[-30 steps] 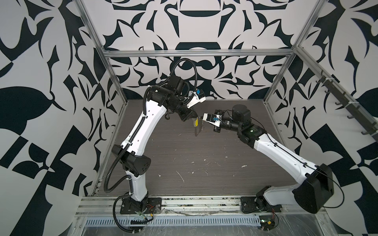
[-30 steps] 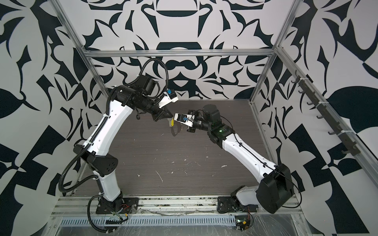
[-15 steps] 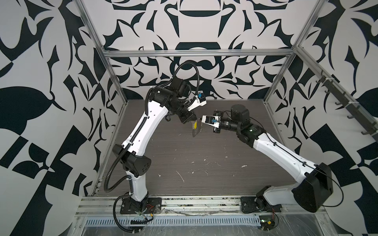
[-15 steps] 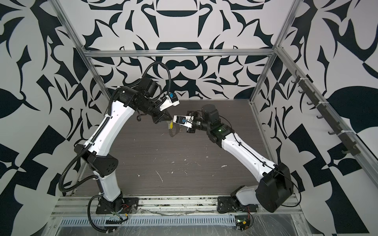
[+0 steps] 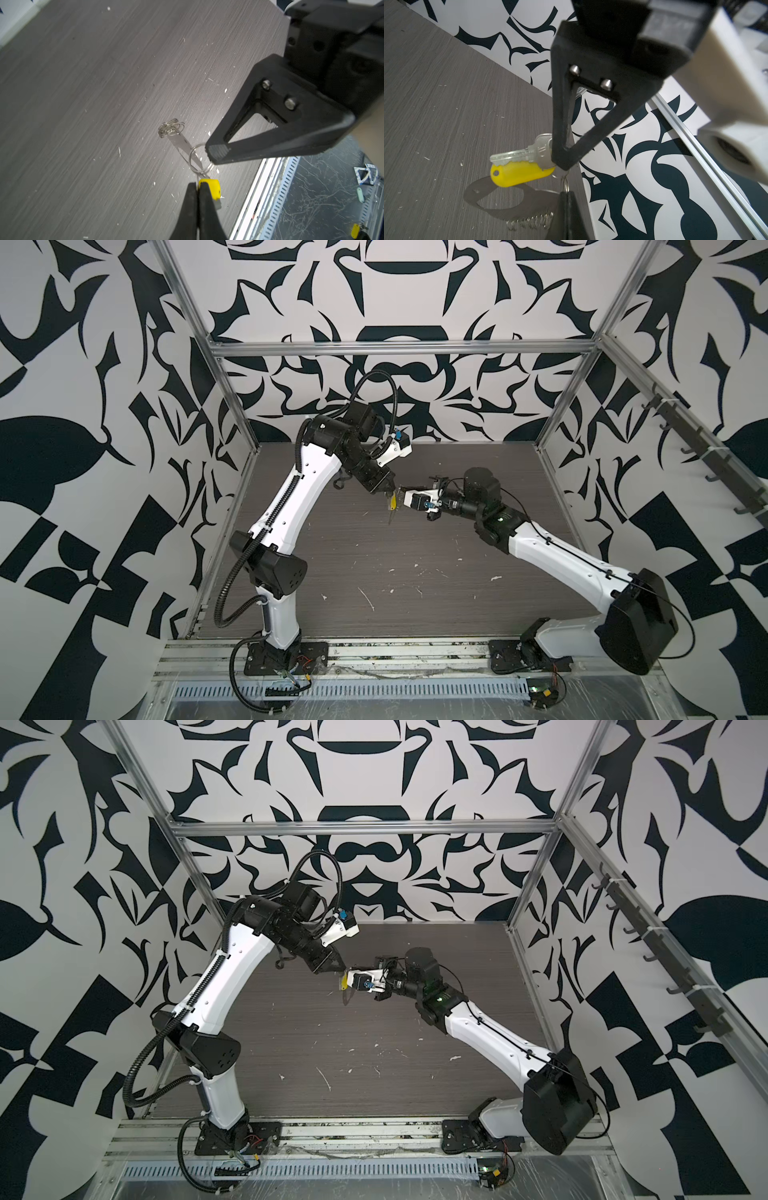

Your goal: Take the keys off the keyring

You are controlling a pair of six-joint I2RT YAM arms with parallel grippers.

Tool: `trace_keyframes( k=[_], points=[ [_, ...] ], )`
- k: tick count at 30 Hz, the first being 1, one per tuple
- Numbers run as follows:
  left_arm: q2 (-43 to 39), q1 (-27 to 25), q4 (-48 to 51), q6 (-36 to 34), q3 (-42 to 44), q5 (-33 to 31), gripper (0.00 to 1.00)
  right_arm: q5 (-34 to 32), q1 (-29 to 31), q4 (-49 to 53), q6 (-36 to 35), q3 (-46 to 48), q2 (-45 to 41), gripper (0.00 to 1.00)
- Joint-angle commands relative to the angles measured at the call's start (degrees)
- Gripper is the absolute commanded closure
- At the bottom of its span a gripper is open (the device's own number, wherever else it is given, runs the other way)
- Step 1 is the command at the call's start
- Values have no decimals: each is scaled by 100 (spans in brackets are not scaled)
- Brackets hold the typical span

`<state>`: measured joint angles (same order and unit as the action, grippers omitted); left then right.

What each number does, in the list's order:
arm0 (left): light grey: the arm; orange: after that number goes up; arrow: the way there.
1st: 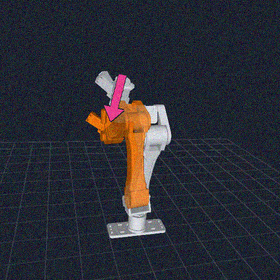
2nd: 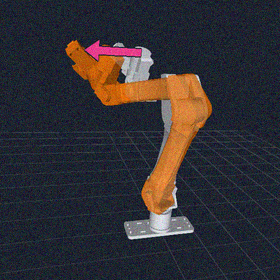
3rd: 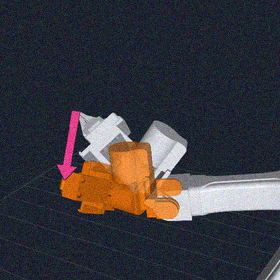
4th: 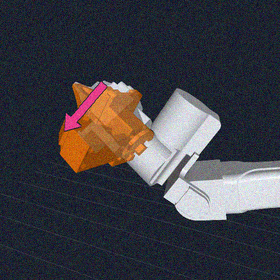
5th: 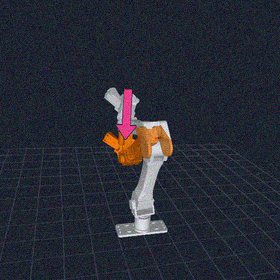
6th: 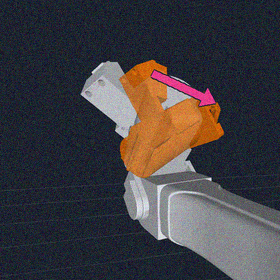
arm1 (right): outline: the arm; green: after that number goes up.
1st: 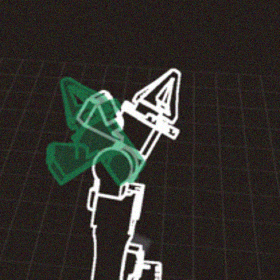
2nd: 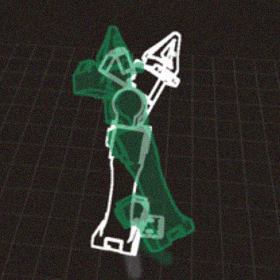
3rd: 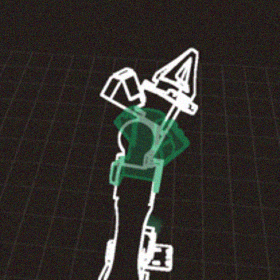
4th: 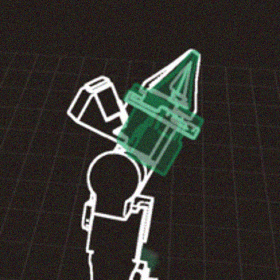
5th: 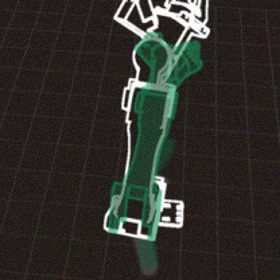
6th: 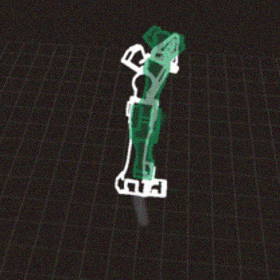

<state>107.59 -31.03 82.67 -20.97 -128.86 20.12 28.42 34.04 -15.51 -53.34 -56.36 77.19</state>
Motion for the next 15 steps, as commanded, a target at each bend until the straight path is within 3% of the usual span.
trace_keyframes(
  k=[1, 7, 11, 15],
  points=[
    [114, 79, 900, 169, 95, -490, 100, -522, -2, -511, -274, 167, -317, 100],
    [423, 68, 997, 495, 145, -333, 100, -989, 303, -1134, -632, 686, -435, 100],
    [481, -135, 929, 329, 243, -1271, 100, -1314, 475, -1420, -1091, 900, -415, 100],
    [339, -264, 670, -237, 499, -1808, 100, -1401, 499, -1425, -1354, 950, -415, 100]
  ],
)
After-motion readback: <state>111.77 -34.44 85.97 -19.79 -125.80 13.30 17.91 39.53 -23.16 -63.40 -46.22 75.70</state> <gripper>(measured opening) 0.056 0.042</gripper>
